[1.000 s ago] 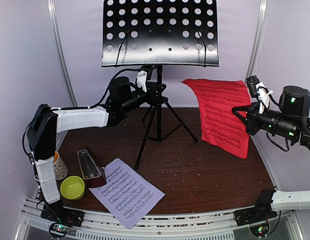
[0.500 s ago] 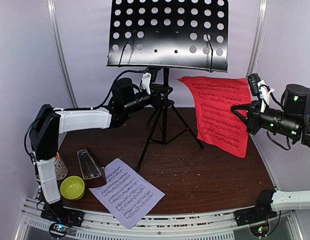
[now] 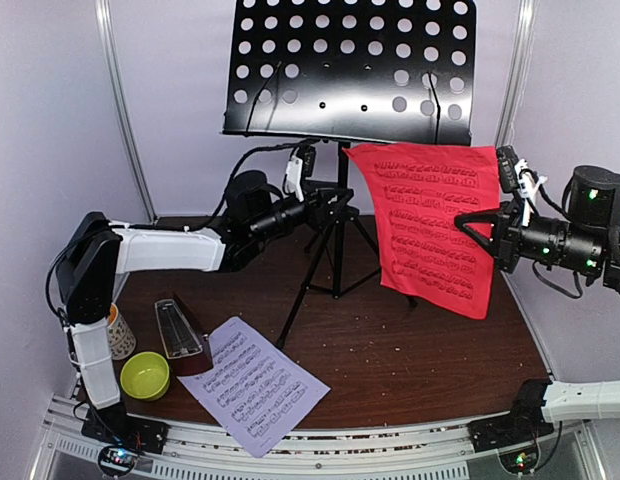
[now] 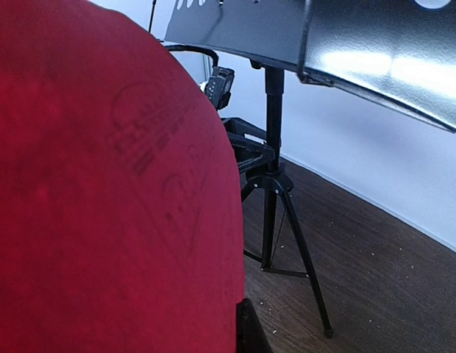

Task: Set up the instrument practice props

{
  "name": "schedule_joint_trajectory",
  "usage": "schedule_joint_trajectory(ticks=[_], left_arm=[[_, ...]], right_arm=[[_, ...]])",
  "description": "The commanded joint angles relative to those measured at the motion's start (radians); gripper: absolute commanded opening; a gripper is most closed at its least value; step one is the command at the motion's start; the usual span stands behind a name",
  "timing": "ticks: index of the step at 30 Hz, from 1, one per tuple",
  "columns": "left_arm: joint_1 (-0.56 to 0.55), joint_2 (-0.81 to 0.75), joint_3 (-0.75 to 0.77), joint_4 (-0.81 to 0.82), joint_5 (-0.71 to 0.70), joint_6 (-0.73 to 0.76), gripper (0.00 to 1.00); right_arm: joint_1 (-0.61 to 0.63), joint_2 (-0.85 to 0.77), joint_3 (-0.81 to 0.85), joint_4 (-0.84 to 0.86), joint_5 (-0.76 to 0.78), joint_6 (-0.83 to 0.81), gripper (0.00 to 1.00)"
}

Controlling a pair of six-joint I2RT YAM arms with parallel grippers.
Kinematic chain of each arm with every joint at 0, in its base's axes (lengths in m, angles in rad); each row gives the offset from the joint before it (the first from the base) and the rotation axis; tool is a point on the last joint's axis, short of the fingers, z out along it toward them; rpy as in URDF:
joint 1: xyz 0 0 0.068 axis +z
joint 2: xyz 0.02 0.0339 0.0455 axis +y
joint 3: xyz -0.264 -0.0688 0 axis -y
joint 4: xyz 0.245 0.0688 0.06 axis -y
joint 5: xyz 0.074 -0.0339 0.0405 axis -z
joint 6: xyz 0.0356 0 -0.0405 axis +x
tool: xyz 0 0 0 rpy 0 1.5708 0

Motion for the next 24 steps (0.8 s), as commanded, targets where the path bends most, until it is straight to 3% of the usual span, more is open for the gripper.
schedule_joint_trajectory(ticks=[1, 5, 16, 19, 24], left_arm=[[0.028, -0.113, -0.13, 0.12, -0.078, -0.083, 0.51], [0.053, -0.221, -0.266, 0.137, -0.142, -0.086, 0.65], [0.134, -0.54, -0.672, 0.13, -0.345, -0.165, 0.67], [0.141, -0.701, -0.699, -0.024, -0.408, -0.112, 0.67], [0.141, -0.909, -0.612, -0.323, -0.469, 0.067, 0.66]], right_arm=[[0.003, -0.007, 0.04, 0.008, -0.1, 0.006, 0.0], [0.025, -0.004, 0.044, 0.005, -0.146, 0.0, 0.0], [0.13, 0.065, 0.143, 0.025, -0.188, 0.013, 0.0], [0.152, 0.099, 0.212, 0.045, -0.171, 0.033, 0.0], [0.165, 0.171, 0.356, 0.1, -0.096, 0.113, 0.0]])
